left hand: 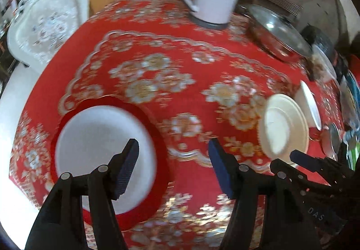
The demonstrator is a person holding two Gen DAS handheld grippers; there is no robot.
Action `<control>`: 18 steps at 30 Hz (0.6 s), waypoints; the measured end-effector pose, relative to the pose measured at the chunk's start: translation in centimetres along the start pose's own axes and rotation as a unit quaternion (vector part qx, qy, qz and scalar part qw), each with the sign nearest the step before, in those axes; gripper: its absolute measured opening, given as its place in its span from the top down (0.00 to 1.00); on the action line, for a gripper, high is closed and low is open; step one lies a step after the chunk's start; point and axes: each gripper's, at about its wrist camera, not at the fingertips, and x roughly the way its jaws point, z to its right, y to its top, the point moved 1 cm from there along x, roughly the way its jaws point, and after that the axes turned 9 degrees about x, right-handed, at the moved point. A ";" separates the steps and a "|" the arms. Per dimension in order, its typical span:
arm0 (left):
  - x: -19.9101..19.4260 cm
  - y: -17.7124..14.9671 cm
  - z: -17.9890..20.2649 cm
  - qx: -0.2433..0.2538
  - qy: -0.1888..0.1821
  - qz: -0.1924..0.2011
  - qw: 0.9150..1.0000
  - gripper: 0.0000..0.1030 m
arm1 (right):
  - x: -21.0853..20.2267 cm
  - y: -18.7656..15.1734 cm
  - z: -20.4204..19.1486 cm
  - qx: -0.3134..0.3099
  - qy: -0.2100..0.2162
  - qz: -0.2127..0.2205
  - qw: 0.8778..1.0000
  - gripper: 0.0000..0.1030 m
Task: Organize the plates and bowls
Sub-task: 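Move the left tool to the cream plastic bowl with handles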
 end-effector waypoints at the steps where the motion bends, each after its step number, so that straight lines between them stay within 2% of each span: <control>1: 0.1 0.3 0.9 0.007 -0.004 0.001 1.000 0.39 | -0.5 0.0 1.1 0.010 -0.002 0.003 1.000 0.44; 8: 0.3 2.5 6.4 0.050 -0.030 0.010 0.998 0.39 | -2.7 -0.1 6.1 0.053 -0.020 0.021 0.998 0.44; 18: 0.5 4.6 12.1 0.094 -0.062 0.038 0.993 0.39 | -5.1 -0.7 11.4 0.097 -0.041 0.043 0.994 0.42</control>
